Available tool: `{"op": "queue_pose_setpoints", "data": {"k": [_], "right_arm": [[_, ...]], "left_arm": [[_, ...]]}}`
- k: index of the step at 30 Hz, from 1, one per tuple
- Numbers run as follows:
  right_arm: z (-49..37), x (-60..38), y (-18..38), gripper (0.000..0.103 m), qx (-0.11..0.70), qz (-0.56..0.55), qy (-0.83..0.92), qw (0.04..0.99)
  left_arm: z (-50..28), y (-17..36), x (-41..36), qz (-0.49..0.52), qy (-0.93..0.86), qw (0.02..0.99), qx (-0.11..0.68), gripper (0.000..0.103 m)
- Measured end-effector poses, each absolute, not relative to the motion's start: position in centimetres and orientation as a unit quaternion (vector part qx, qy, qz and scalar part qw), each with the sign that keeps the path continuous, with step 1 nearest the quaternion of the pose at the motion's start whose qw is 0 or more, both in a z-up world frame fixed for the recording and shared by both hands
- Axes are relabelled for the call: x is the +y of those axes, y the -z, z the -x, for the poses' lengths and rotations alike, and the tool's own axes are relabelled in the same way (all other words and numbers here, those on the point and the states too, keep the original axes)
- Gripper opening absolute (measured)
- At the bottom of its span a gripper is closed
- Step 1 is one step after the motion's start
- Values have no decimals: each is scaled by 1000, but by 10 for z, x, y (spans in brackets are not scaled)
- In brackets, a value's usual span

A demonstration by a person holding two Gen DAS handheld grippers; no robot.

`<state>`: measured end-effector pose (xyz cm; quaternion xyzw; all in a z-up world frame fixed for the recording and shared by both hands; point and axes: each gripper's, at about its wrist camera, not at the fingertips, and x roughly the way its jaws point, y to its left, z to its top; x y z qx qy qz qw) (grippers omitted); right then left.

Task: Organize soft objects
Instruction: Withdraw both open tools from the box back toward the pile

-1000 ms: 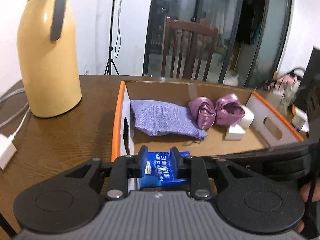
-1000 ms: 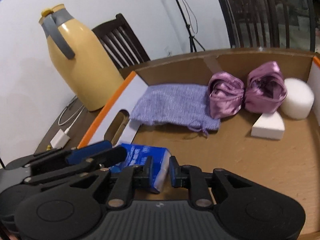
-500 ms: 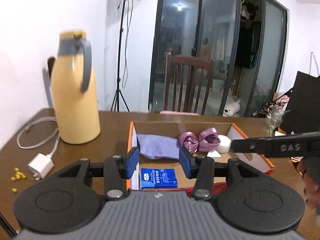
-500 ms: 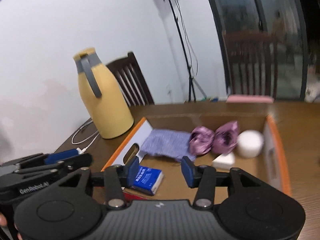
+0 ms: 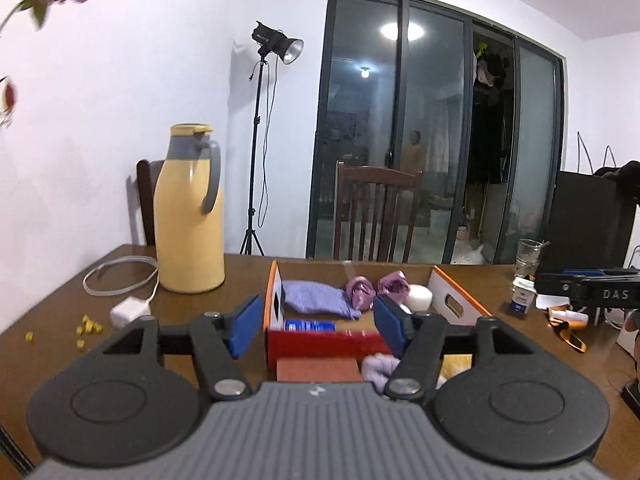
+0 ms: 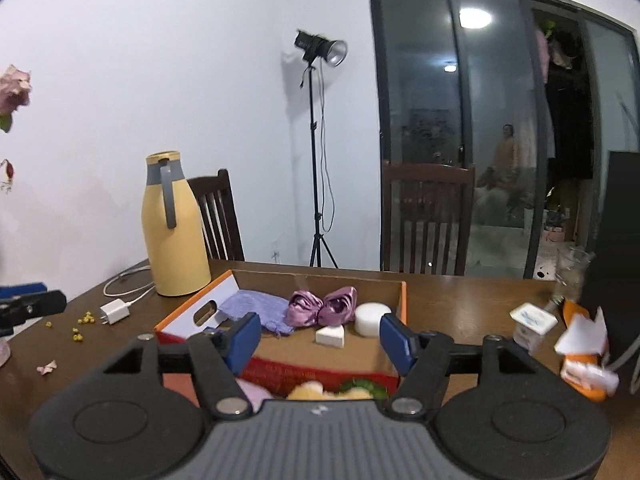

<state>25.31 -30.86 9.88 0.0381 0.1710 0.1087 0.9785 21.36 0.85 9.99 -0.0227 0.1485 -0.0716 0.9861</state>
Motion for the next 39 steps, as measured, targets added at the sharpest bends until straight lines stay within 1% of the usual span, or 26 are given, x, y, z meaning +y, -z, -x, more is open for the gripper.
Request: {"op": "queue_pose_setpoints", "data": {"k": [1, 3, 5, 7, 9, 15, 21, 25, 29, 33, 39], "right_arm": [[-244, -309, -96, 67, 167, -39, -108, 979], [-222, -309, -90, 71, 154, -35, -105, 982], [-200, -306, -82, 74, 143, -22, -100, 984], [-179, -301, -75, 76, 136, -7, -102, 985], [-160, -294, -66, 78, 131, 9, -104, 986], [-101, -271, -34, 82, 129, 37, -128, 983], [-44, -265, -9, 83, 129, 29, -125, 983], [-30, -267, -7, 83, 125, 27, -125, 984], [-39, -275, -8, 83, 123, 7, -113, 986], [-54, -279, 0, 83, 144, -4, -108, 984], [-89, -288, 3, 82, 162, -22, -99, 982]], "left_arm": [[-204, -96, 9, 24, 69, 986, 146, 67], [-186, -88, 11, 22, 64, 988, 142, 72], [-166, -80, 11, 21, 57, 989, 133, 76], [-146, -73, 11, 18, 48, 991, 125, 77], [-125, -65, 11, 13, 41, 992, 118, 84], [-68, -41, 7, -10, 32, 994, 108, 90], [-38, -20, 0, -14, 60, 990, 130, 91], [-40, -22, 0, 1, 66, 990, 128, 91], [-46, -23, -1, -1, 61, 989, 132, 91], [-57, -22, -5, 4, 66, 987, 144, 91], [-95, -20, -19, 4, 73, 985, 156, 91]]}}
